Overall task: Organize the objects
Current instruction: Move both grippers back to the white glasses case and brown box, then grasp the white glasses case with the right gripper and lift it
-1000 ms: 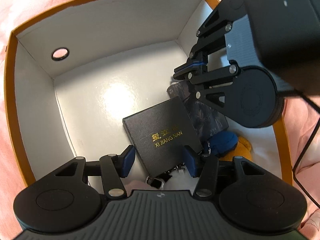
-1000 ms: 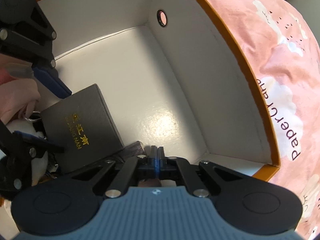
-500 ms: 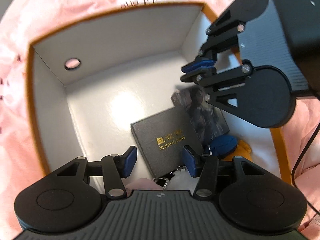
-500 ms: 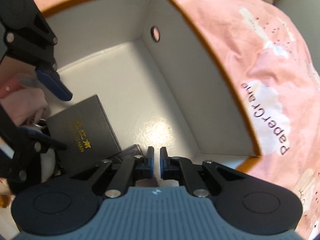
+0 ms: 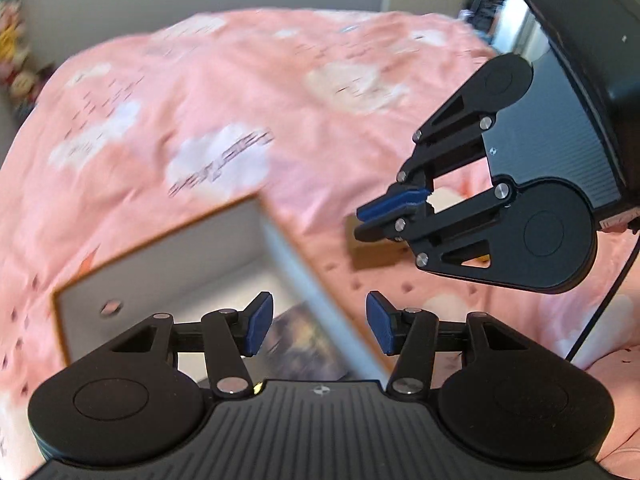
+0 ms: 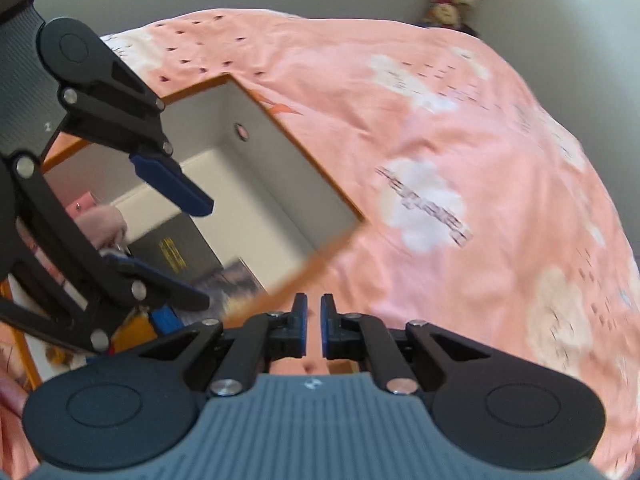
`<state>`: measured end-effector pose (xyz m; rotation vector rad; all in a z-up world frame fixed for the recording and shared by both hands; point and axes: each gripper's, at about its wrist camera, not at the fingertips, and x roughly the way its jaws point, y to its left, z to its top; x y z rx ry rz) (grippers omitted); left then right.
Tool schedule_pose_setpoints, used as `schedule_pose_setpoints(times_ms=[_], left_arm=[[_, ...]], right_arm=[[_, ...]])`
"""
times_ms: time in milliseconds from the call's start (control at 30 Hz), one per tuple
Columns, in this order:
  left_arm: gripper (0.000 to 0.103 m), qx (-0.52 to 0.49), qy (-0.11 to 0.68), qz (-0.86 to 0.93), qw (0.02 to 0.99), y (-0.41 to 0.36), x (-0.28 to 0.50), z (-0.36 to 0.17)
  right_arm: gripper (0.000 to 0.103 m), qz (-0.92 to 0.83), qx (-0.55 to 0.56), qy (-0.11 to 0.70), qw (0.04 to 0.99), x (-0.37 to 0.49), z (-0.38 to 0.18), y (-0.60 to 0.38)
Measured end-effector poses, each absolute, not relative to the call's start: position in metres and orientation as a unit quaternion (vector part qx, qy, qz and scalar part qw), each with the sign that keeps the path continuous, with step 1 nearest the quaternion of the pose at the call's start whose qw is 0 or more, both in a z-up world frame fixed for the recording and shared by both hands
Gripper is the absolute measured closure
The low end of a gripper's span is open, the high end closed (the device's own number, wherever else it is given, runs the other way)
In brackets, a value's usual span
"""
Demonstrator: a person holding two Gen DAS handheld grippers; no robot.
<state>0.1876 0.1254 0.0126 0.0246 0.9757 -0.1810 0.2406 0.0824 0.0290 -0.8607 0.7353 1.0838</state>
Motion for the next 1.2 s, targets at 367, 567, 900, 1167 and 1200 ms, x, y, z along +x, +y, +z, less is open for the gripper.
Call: schedule_pose_setpoints(times_ms=[367, 567, 900, 1167, 1200], left_arm=[[0.040, 0.047, 0.454, -0.112, 0.883, 0.064, 0.248, -0.020], [0.040, 0.076, 0.451, -0.065, 0.887, 0.027, 0.260, -0.056], [0.040, 0.012, 0.486, -0.016, 0.874, 0.028, 0.269, -0.087], [0.040, -0.020, 0.486, -0.026, 0.873, 0.046, 0.266, -0.082], [0.040, -0.019, 0.486, -0.029, 0.873, 0.046, 0.265, -0.081]], right_arm=[[0.067, 0.420, -0.414, 0.343, 0.731, 0.244, -0.044, -0.013], [0.064, 0.408, -0.435, 0.328, 0.732, 0.232, -0.068, -0.031], [0.053, 0.386, -0.473, 0.283, 0.739, 0.265, -0.101, -0.038], [0.060, 0.371, -0.471, 0.287, 0.747, 0.286, -0.104, -0.029], [0.064, 0.370, -0.473, 0.284, 0.747, 0.292, -0.101, -0.024]])
